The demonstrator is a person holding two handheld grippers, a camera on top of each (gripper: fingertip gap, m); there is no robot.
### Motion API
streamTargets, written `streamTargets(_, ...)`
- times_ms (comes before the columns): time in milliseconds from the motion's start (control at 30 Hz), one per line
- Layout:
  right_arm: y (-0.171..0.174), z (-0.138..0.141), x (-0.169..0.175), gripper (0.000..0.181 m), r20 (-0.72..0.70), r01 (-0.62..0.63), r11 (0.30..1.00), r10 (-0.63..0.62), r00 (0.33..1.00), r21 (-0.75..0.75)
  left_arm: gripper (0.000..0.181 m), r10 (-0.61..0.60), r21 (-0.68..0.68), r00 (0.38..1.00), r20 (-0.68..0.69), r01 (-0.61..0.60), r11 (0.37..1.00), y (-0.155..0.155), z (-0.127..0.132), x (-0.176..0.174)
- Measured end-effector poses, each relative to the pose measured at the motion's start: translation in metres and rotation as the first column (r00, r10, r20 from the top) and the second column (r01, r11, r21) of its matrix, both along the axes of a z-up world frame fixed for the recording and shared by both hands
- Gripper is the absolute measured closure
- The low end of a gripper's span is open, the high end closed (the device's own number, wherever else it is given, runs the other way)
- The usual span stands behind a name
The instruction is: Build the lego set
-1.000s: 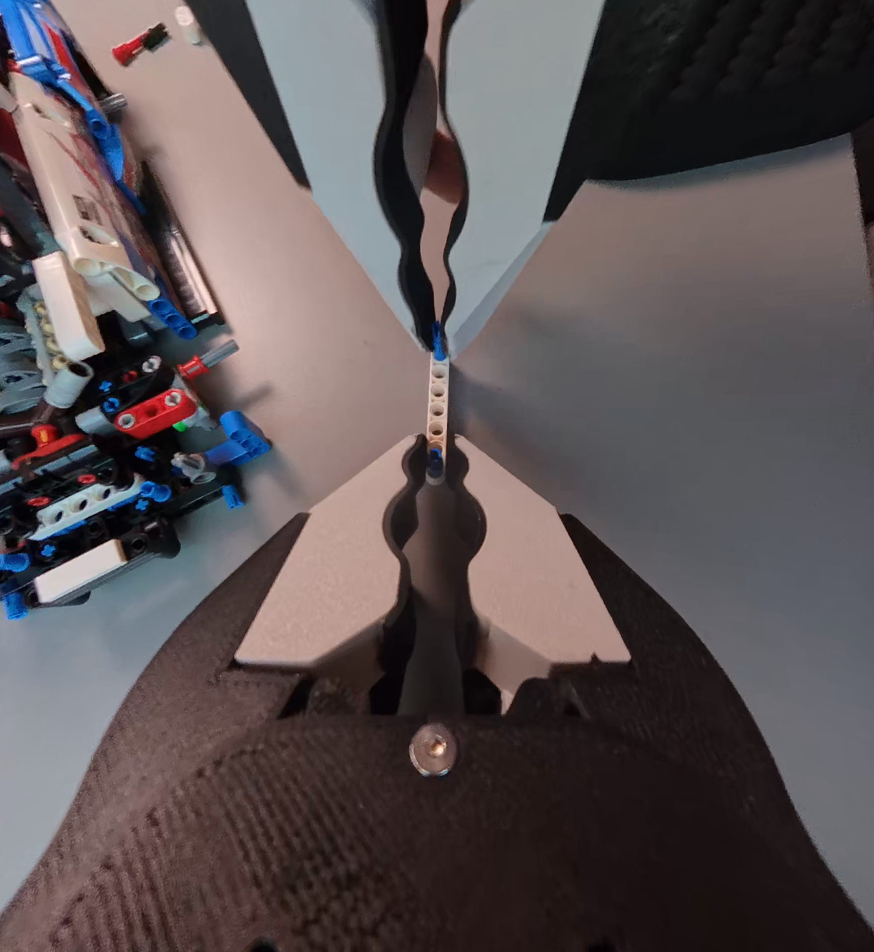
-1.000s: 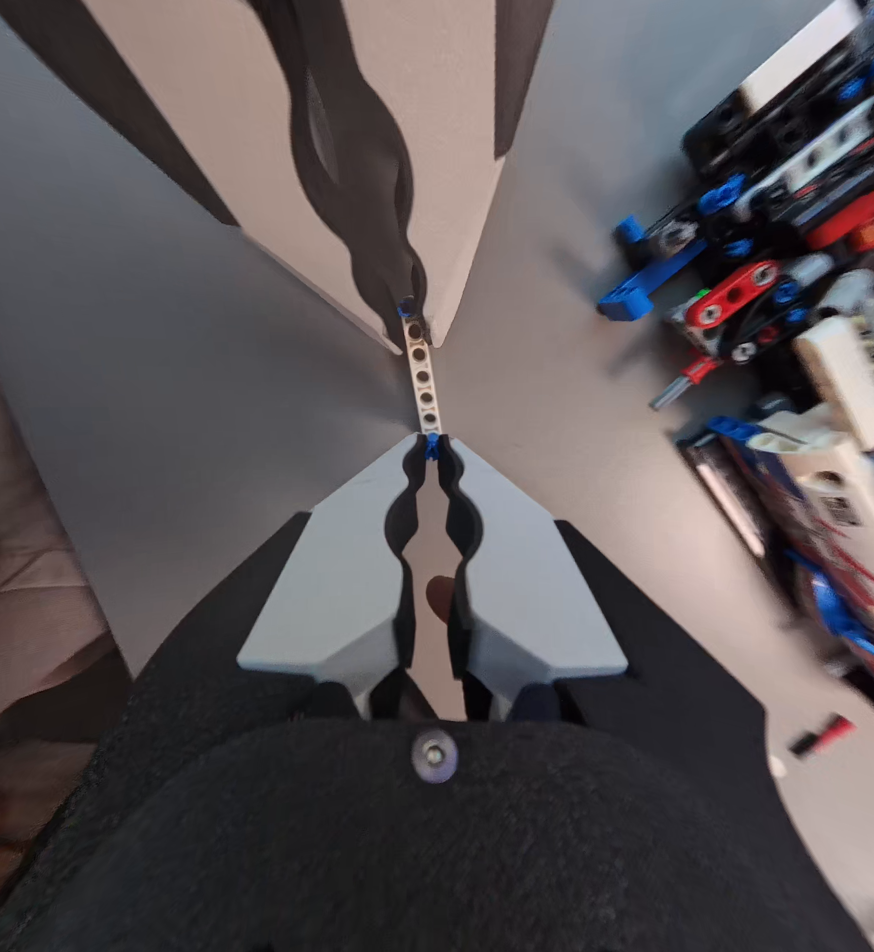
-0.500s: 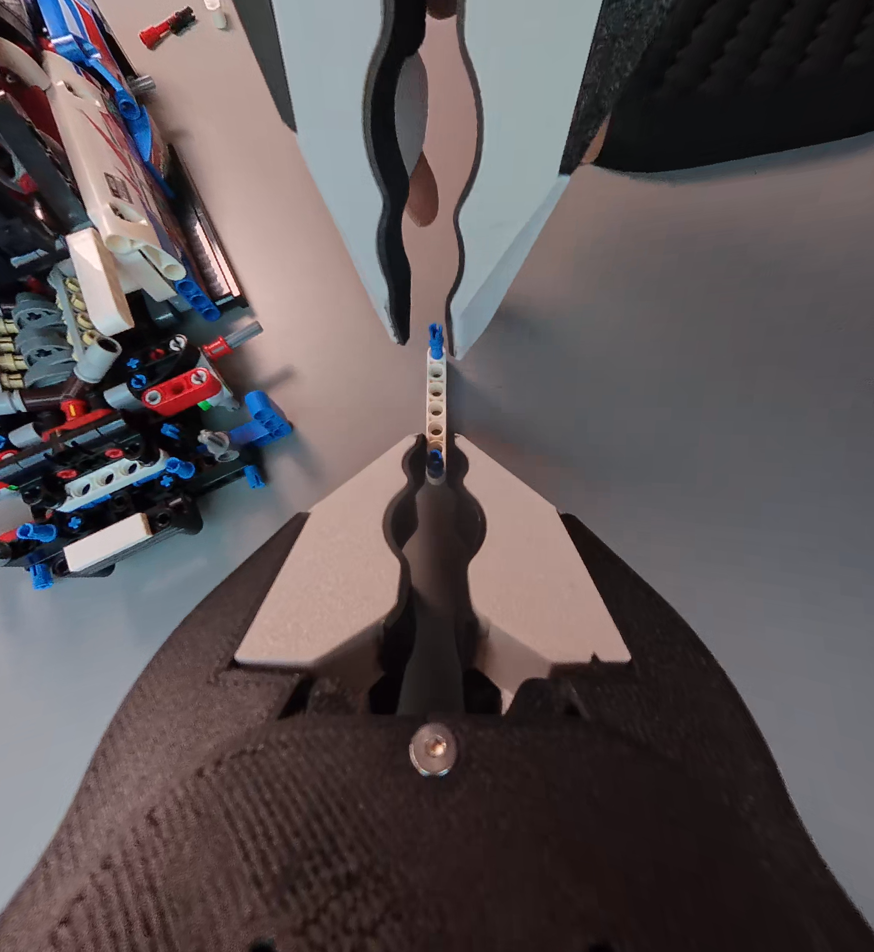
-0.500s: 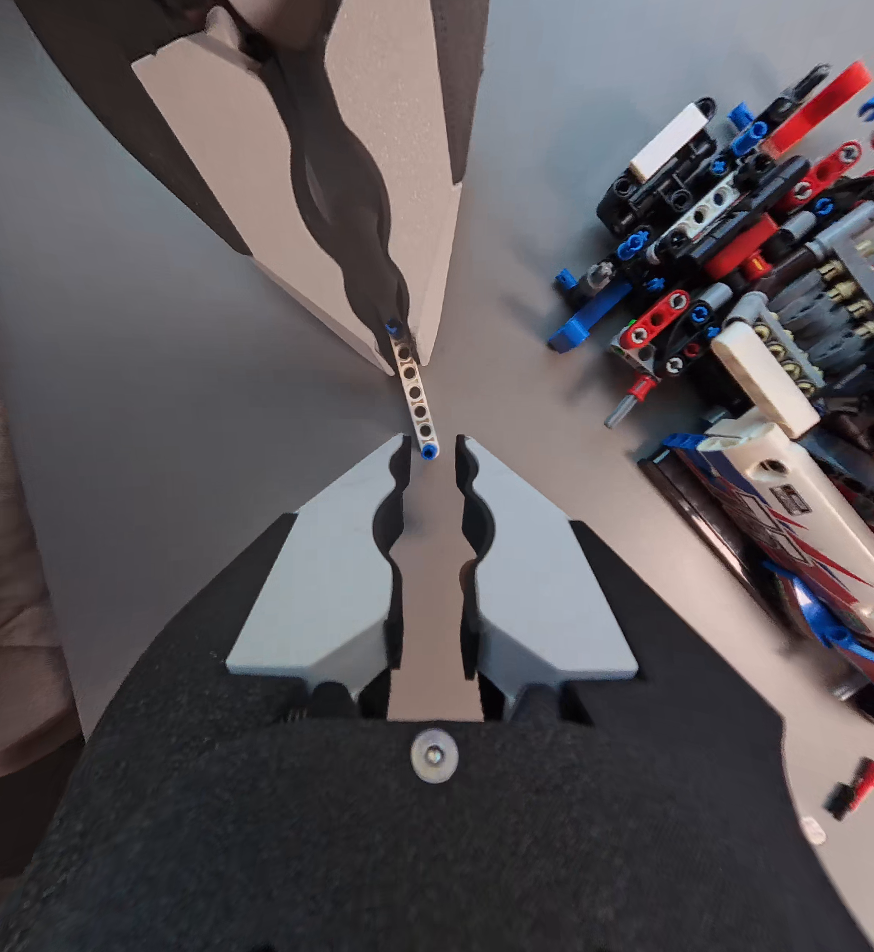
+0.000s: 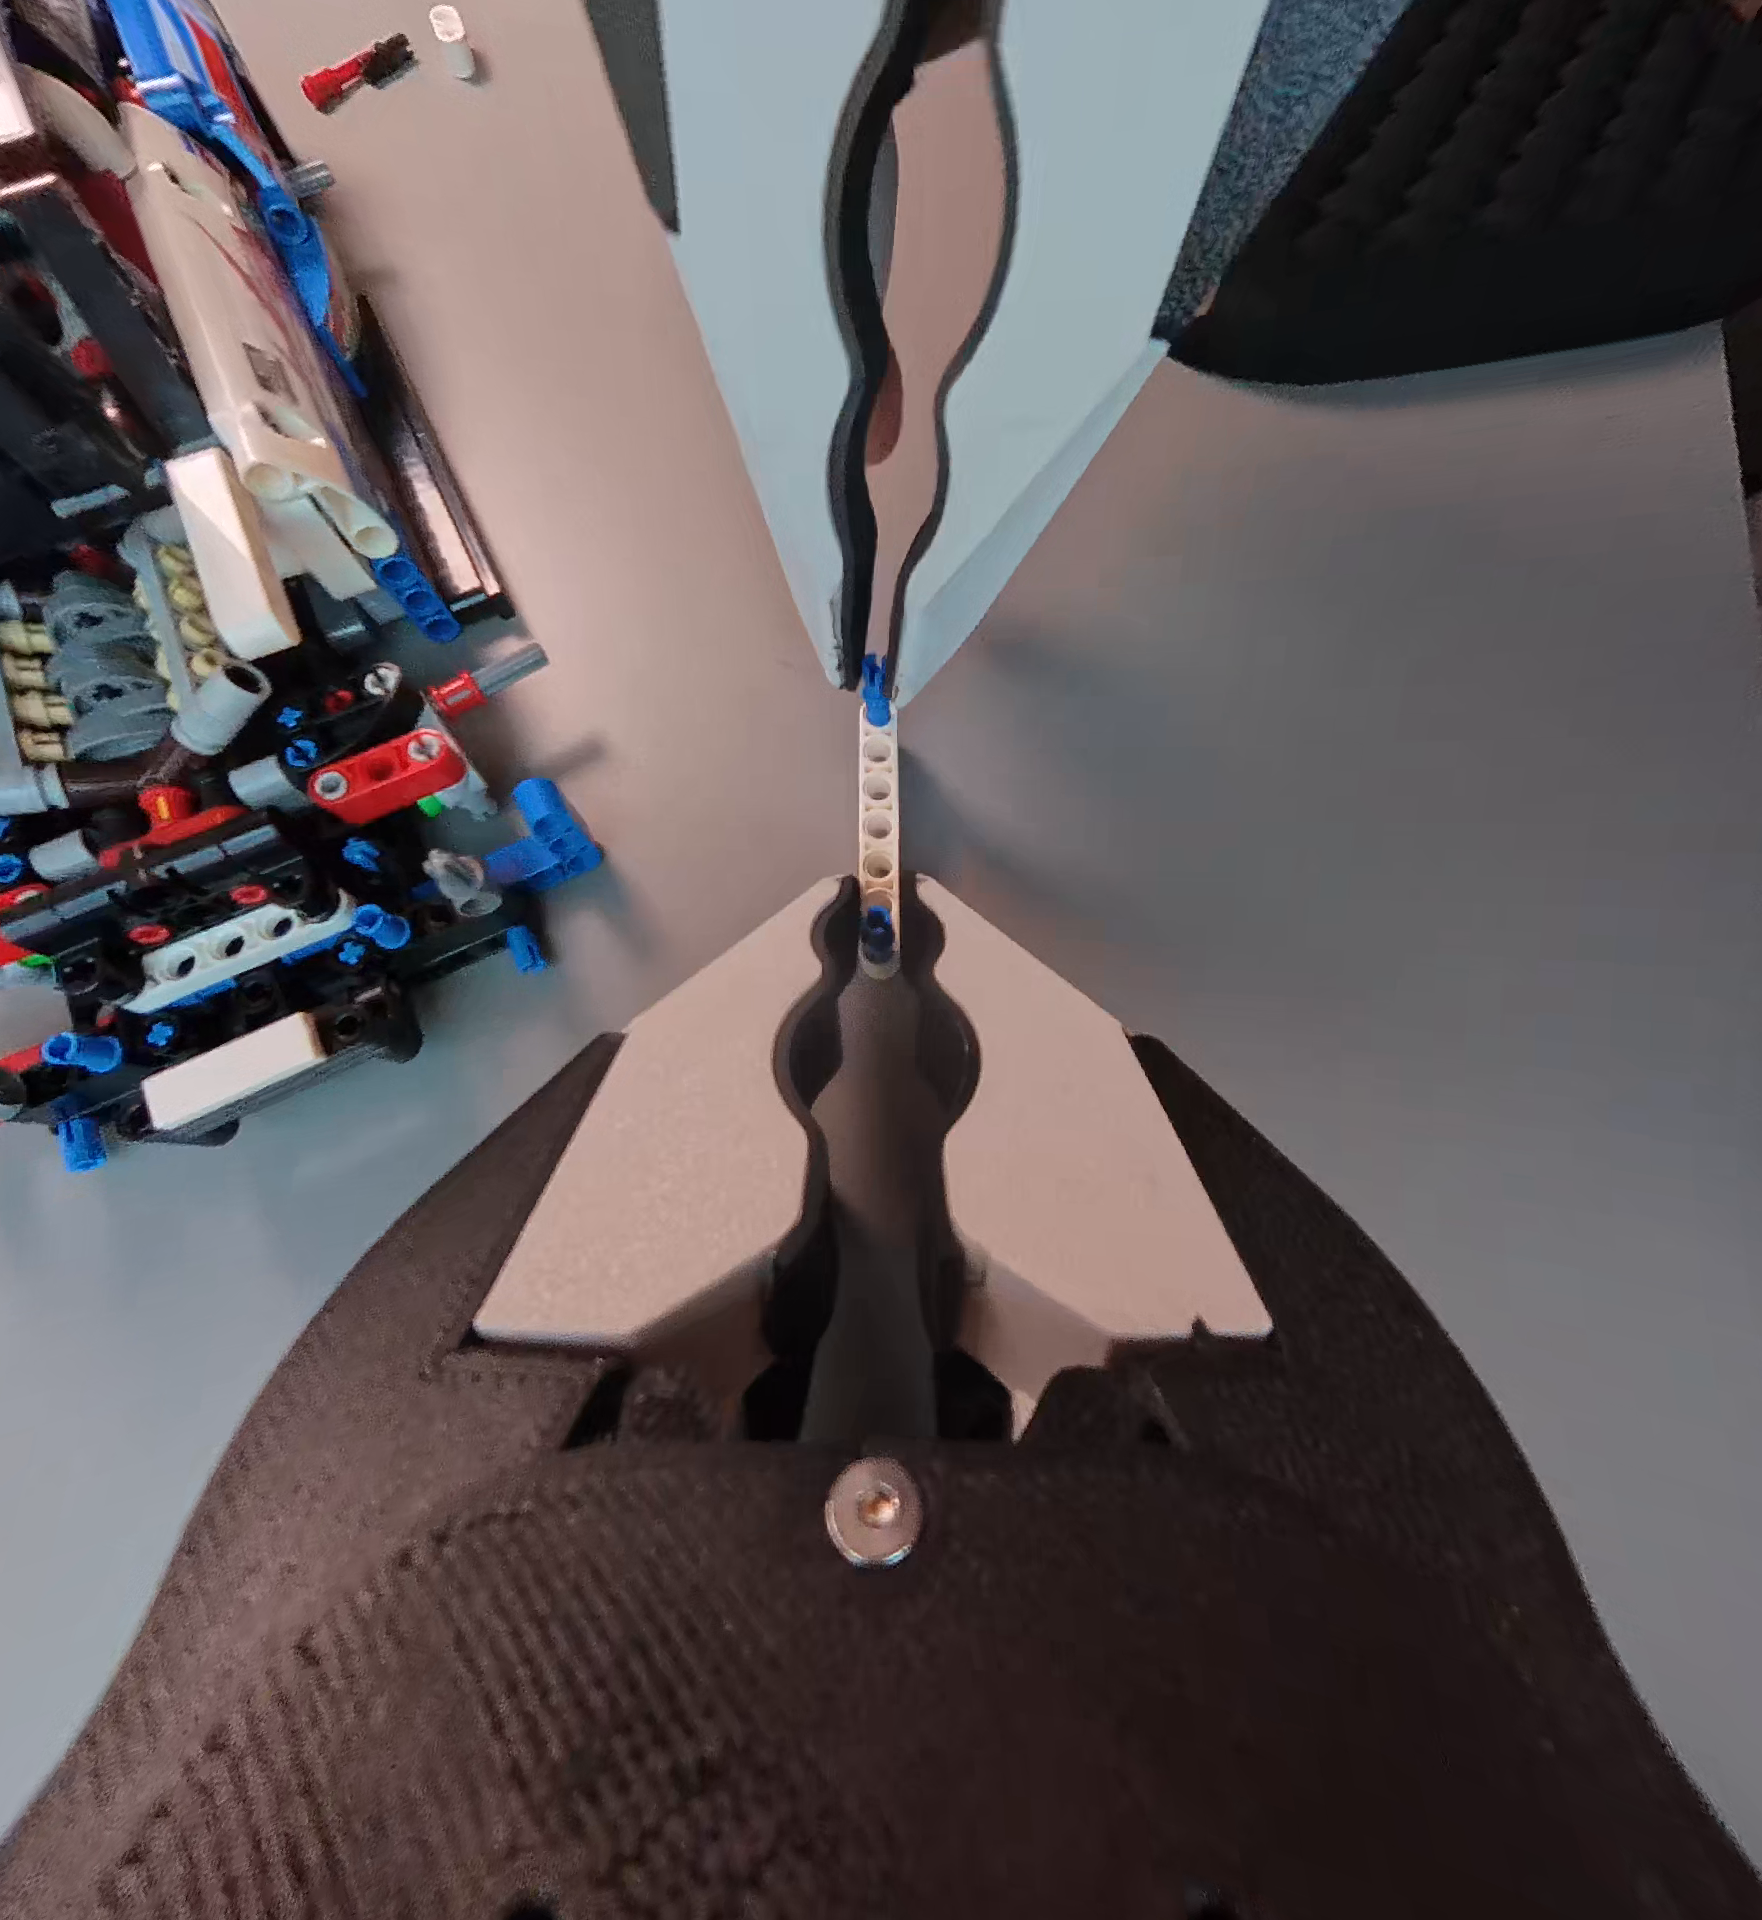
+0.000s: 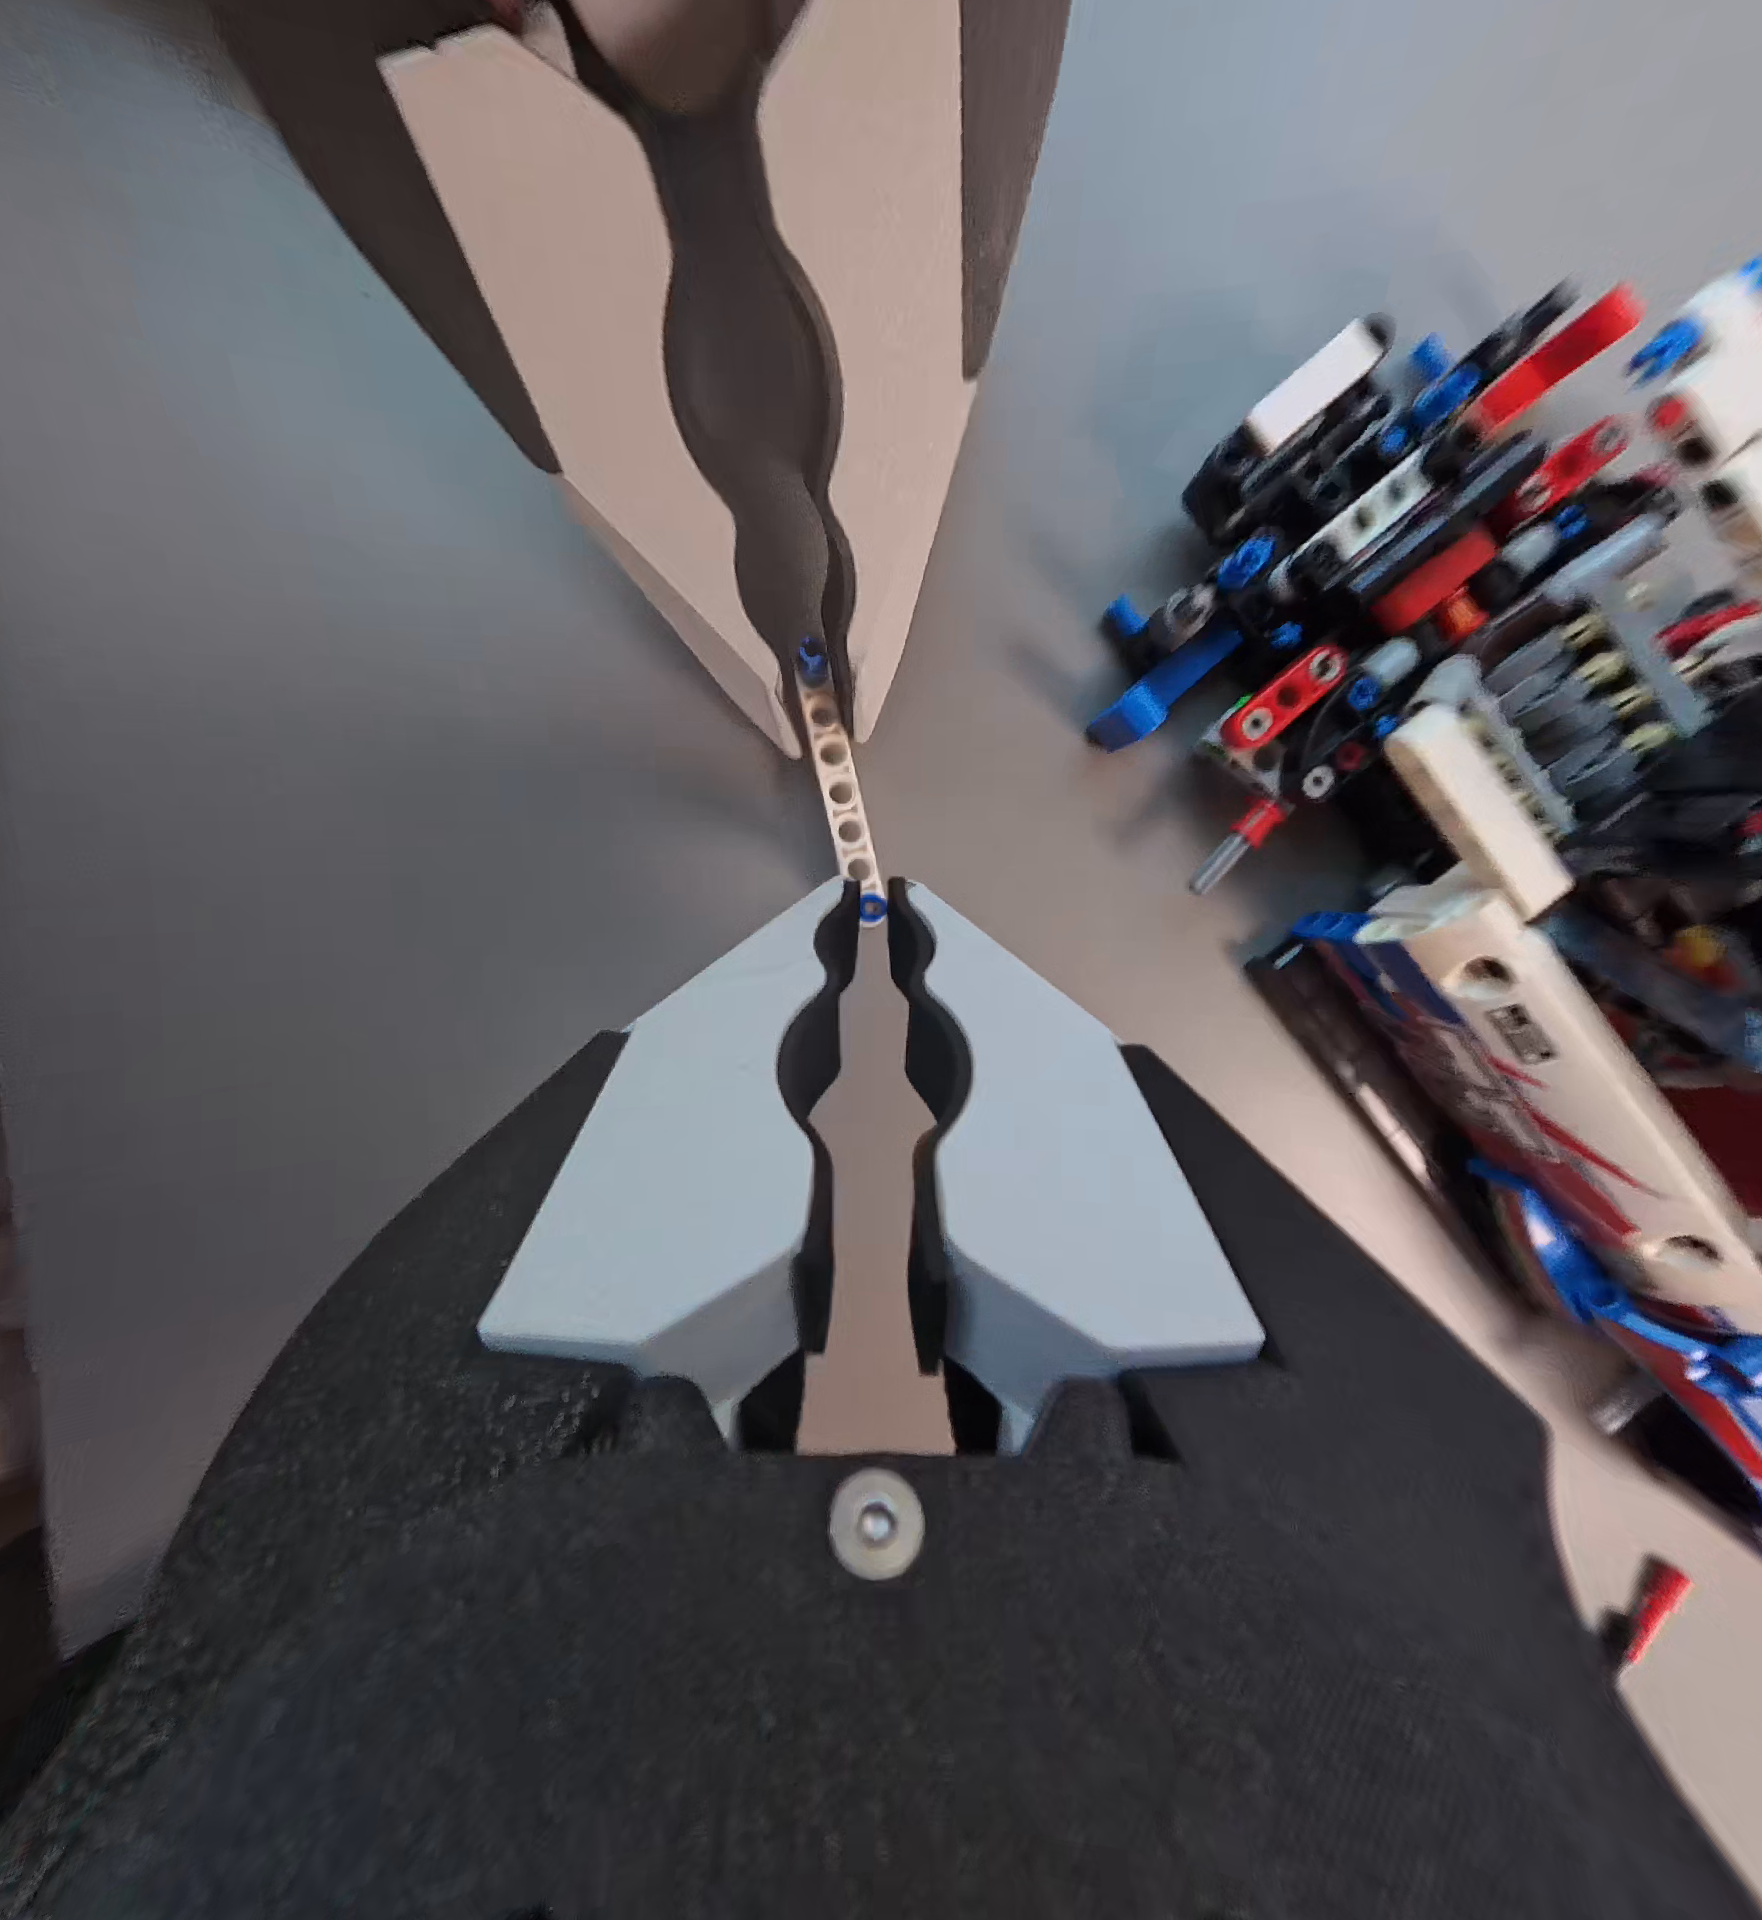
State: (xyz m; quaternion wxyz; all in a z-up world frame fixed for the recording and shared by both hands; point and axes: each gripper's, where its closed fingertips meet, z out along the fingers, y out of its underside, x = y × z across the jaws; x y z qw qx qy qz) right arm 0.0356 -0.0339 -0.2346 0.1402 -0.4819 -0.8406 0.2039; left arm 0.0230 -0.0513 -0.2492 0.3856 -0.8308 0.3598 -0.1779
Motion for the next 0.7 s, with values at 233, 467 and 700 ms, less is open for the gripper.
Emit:
streamTargets(233, 0.004, 0.048, -0.023, 0.135, -0.461, 0.032, 0.96, 0.105, 0.881, 0.28, 0.176, 0.126, -0.208, 0.877, 0.464, -0.031, 0.978, 0.0, 0.04, -0.016)
streamTargets(467, 0.01, 0.024, -0.036, 0.15, -0.342, 0.052, 0.803, 0.194, 0.92, 0.593, 0.176, 0.192, -0.269, 0.855, 0.483, -0.064, 0.961, 0.005, 0.039, -0.013)
streamTargets(700, 0.015, 0.016, -0.036, 0.157, -0.282, 0.018, 0.765, 0.215, 0.935, 0.644, 0.176, 0.24, -0.262, 0.864, 0.442, -0.132, 0.956, 0.01, 0.037, -0.016)
